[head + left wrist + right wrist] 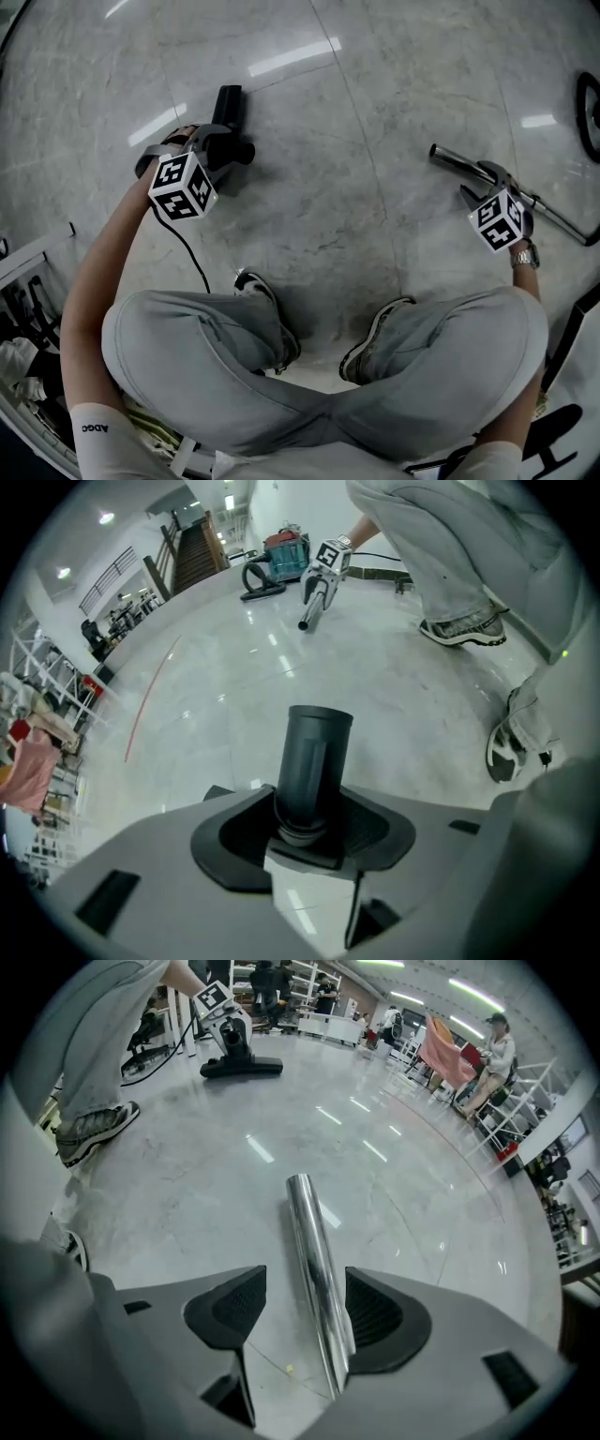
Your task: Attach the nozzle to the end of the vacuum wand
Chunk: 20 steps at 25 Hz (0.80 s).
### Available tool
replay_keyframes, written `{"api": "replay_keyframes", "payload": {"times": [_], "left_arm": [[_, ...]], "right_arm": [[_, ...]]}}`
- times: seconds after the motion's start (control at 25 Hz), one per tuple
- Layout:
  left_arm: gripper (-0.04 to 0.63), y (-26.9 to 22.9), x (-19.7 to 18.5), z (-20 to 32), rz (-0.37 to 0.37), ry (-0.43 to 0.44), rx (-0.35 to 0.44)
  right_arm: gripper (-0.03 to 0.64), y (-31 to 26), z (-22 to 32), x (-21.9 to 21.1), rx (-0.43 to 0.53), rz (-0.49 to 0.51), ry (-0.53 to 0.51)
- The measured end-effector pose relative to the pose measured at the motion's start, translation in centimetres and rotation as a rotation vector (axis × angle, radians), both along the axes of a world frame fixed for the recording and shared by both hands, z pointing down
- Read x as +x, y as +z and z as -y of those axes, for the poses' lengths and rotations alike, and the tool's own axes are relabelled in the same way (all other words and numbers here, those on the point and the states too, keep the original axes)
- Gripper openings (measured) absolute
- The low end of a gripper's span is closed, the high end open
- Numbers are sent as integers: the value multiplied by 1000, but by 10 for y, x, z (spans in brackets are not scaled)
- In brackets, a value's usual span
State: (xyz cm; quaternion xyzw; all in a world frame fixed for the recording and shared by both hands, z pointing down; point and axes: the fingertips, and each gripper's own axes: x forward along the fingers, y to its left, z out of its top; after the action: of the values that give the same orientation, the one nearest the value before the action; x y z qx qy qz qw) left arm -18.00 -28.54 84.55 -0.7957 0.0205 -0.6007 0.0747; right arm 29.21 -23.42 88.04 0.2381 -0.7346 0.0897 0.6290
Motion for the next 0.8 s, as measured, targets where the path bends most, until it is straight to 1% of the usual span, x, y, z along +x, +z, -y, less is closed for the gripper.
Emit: {"api": "replay_keyframes", "payload": {"times": [0.12,0.32,0.4,0.48,0.56,0.64,0.72,0.8], "left_arm": [[196,-11,29,-11,30,83,-32],[196,-22,81,-42,24,149,-92],[196,-17,108,-43,33,177,-77],[196,-10,134,-38,41,190,-45],[196,-7,161,-28,31,167,-27],[196,-8,186,-17,-11,116,-17],[196,-9,204,-10,-49,66,1],[196,-3,216,-9,-69,43,28]], "right_arm": [[238,-1,5,10,26,15,12],[238,1,0,15,44,53,9],[238,1,-1,16,52,65,4],[238,0,-2,15,50,79,-7],[238,0,0,18,38,83,-28],[238,2,2,23,19,76,-44],[238,7,4,28,2,64,-50],[238,14,6,31,-12,51,-47]]}}
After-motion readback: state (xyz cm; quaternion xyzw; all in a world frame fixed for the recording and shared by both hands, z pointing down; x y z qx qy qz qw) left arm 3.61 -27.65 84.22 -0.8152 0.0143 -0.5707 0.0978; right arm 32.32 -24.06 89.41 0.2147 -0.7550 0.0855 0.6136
